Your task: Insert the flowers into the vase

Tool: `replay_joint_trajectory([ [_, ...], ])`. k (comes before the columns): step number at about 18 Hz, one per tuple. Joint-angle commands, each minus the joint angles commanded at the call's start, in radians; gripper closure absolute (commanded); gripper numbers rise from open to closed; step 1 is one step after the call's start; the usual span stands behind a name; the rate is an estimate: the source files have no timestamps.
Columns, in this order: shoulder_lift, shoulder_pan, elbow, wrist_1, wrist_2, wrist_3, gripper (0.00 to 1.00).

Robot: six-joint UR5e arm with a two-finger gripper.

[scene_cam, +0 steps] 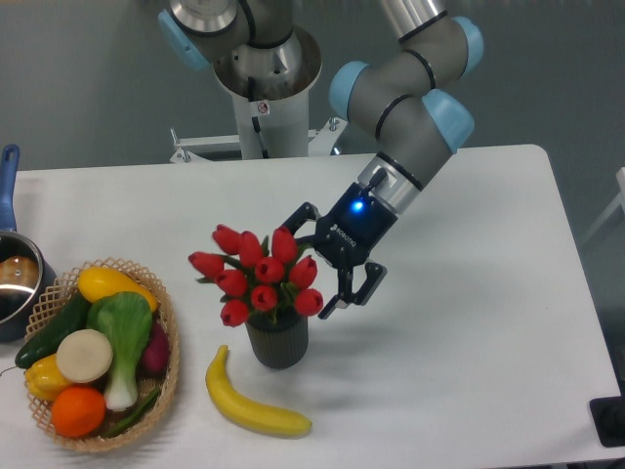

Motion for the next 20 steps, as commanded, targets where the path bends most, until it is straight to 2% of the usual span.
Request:
replay_joint_trajectory([
  [6, 0.046, 0.064, -0.052, 0.000, 0.003, 0.006, 0.00],
  [8, 0.070, 0.127, -0.046, -0.002, 0.043, 0.012, 0.00],
  [9, 0.095, 0.177, -0.038, -0.002, 0.107, 0.032, 0.00],
  [13, 0.112, 0.268, 0.026, -0.002, 0.230, 0.035, 0.00],
  [16, 0.127, 0.334, 0.083, -0.003, 0.369, 0.035, 0.00],
  [20, 0.133, 0.357, 0.172, -0.009, 0.584, 0.051, 0.00],
])
